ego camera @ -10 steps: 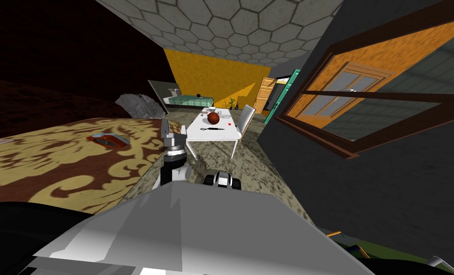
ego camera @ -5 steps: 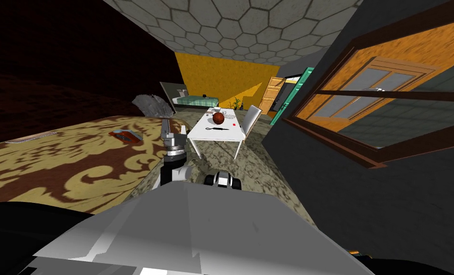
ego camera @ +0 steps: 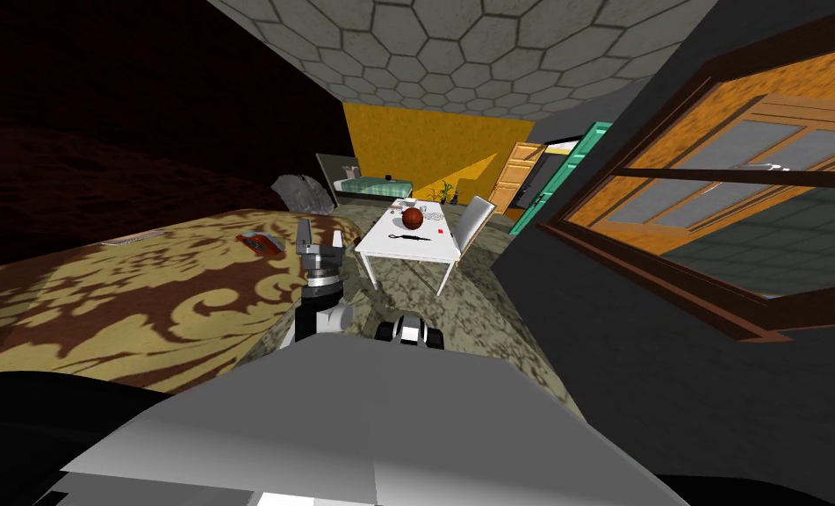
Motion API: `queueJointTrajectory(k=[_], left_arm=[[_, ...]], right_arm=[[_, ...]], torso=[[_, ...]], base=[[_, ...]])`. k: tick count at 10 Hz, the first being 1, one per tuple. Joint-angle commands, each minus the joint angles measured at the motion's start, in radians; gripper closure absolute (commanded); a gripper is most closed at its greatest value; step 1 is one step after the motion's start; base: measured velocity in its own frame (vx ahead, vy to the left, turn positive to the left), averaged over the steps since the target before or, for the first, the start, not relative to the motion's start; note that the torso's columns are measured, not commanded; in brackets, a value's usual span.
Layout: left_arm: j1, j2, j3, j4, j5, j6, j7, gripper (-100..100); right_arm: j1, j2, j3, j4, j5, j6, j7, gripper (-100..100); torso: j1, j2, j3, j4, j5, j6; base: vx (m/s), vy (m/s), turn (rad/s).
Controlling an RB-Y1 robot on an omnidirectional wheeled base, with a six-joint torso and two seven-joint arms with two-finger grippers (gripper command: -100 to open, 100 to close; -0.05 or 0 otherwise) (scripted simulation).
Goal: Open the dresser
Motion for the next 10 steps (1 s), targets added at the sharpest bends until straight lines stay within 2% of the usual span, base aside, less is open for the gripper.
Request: queueJointTrajectory(k=[1,3,4,9,10], left_arm=[[0.000,0.000,0.000,0.000,0.000,0.000,0.000,0],[0.000,0.000,0.000,0.000,0.000,0.000,0.000,0],[0.000,0.000,0.000,0.000,0.000,0.000,0.000,0],[0.000,0.000,0.000,0.000,0.000,0.000,0.000,0],[0.000,0.000,0.000,0.000,0.000,0.000,0.000,0]], right_arm=[[0.072,-0.016,-0.001,-0.066,0.002,-0.014,-0.003,-100],[0.133,-0.028,-0.001,-0.128,0.002,-0.026,-0.004,-100],[0.133,-0.028,-0.001,-0.131,0.002,-0.026,-0.004,-100],[0.280,-0.060,-0.004,-0.277,0.004,-0.057,-0.005,-100],[0.261,-0.055,-0.001,-0.258,0.001,-0.059,-0.004,-100]], torso=[[0.000,0.000,0.000,0.000,-0.001,0.000],[0.001,0.001,0.002,0.001,-0.002,-0.001],[0.001,0.002,0.003,0.001,-0.003,-0.001],[0.005,0.000,-0.001,0.000,0.001,-0.001],[0.008,-0.001,-0.003,-0.001,0.005,-0.001]], base=[[0.059,0.004,-0.015],[0.062,0.019,0.004],[0.045,0.009,0.000],[0.056,0.011,0.005],[0.029,0.001,-0.002]])
